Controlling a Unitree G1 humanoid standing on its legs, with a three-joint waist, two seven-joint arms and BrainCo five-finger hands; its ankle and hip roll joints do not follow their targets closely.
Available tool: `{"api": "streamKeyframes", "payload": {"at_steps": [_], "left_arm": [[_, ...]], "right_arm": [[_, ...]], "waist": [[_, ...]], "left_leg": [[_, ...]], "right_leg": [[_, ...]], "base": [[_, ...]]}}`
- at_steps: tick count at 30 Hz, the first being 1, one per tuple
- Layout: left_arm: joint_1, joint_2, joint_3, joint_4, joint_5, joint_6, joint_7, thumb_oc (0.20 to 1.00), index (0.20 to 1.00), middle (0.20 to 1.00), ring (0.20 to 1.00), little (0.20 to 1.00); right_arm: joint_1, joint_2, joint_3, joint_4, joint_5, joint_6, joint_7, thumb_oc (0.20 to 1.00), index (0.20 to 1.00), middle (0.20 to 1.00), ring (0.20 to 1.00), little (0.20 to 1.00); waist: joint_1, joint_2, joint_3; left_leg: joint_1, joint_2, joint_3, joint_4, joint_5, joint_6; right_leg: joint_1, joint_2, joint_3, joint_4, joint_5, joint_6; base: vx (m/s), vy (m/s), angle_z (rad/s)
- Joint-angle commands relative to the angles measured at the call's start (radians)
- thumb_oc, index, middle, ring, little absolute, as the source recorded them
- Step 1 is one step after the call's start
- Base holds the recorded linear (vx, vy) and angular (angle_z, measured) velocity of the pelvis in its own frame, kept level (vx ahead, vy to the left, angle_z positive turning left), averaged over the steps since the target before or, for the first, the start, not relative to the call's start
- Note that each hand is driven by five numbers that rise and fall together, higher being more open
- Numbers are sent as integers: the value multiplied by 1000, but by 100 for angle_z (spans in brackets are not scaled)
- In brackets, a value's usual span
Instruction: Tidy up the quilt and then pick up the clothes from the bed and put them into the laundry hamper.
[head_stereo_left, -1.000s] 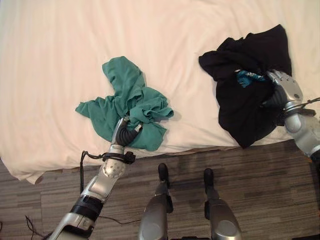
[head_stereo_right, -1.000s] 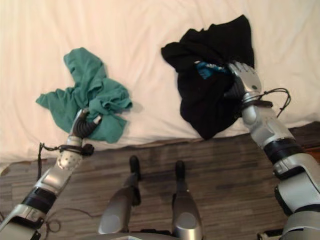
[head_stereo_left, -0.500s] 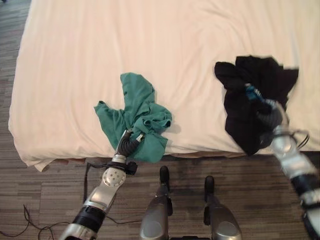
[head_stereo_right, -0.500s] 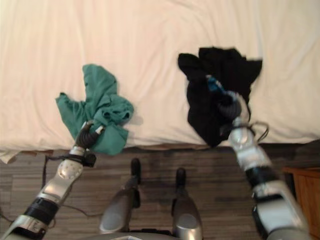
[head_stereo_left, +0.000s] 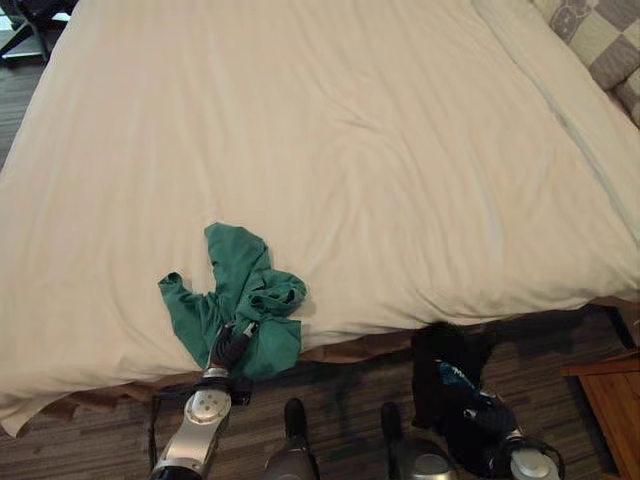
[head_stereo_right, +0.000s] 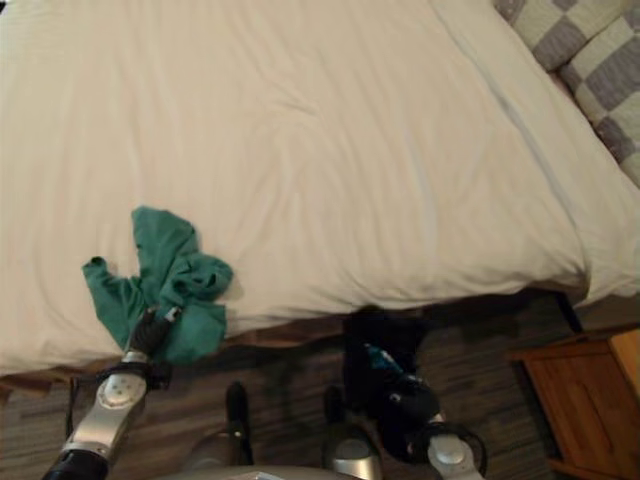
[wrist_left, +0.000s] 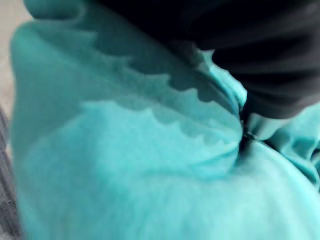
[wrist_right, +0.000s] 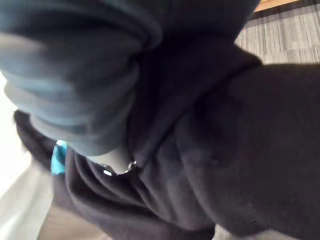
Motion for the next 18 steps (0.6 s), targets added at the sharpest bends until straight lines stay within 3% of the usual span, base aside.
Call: {"api": "streamKeyframes", "payload": {"at_steps": [1,7,8,9,10,11,12,13,16,18], "left_arm": [[36,4,-46,89,-40,19,15,200,200,200,200,200],[-41,-72,-50,151,-125,-11,117,200,200,200,200,200],[-60,-93,-42,140,-154,-15,132,200,200,200,200,200],[-58,-97,-36,132,-158,-20,135,200,200,200,200,200],[-58,-97,-36,132,-158,-19,135,200,200,200,200,200],[-54,-98,-26,124,-169,-23,135,200,200,200,200,200],[-37,-100,-11,121,-182,-23,129,200,200,200,200,200],[-35,-100,-11,120,-183,-23,128,200,200,200,200,200],[-15,-106,0,140,-178,-13,126,200,200,200,200,200],[-11,-113,-2,167,-168,-5,129,200,200,200,200,200]], "right_arm": [[-127,-28,-8,-32,20,-47,-30,200,200,200,200,200],[-273,-70,45,-37,25,-73,-110,200,200,200,200,200],[-283,-90,32,-24,22,-62,-126,200,200,200,200,200],[-275,-87,26,-18,27,-58,-130,200,200,200,200,200],[-275,-87,26,-18,27,-58,-130,200,200,200,200,200],[-261,-84,15,-19,32,-56,-131,200,200,200,200,200],[-224,-77,-11,-21,31,-55,-134,200,200,200,200,200],[-222,-77,-11,-22,31,-55,-134,200,200,200,200,200],[-166,-60,-52,-24,8,-42,-136,200,200,200,200,200],[-139,-43,-66,-28,11,-37,-127,200,200,200,200,200]], "waist": [[51,33,-4],[141,92,42],[160,100,56],[158,96,55],[158,96,53],[155,89,52],[155,77,39],[149,78,42],[149,64,24],[148,62,2]], "left_leg": [[81,-44,-30,-1,-149,-23],[-51,-75,-132,-1,-69,-50],[-54,-48,18,14,-68,-48],[-46,-17,127,46,-91,-47],[-49,-16,126,48,-91,-47],[-42,17,206,94,-107,-50],[-2,75,276,147,-146,-73],[-2,76,269,153,-150,-74],[49,162,322,185,-149,-94],[83,185,352,160,-149,-102]], "right_leg": [[-74,15,33,87,-59,28],[-52,-31,-164,-39,-49,20],[-47,-67,-272,-43,-57,32],[-39,-89,-333,-43,-54,36],[-42,-89,-333,-43,-53,36],[-23,-107,-394,-43,-54,32],[26,-138,-498,-35,-74,29],[35,-137,-505,-35,-77,29],[82,-173,-645,-9,-85,18],[97,-193,-707,10,-84,26]], "base": [[-1,-124,113],[-178,-90,102],[-267,4,179],[-205,7,215],[-109,-13,200],[-98,34,213],[-90,31,191],[-76,51,221],[-62,149,222],[66,349,241]]}}
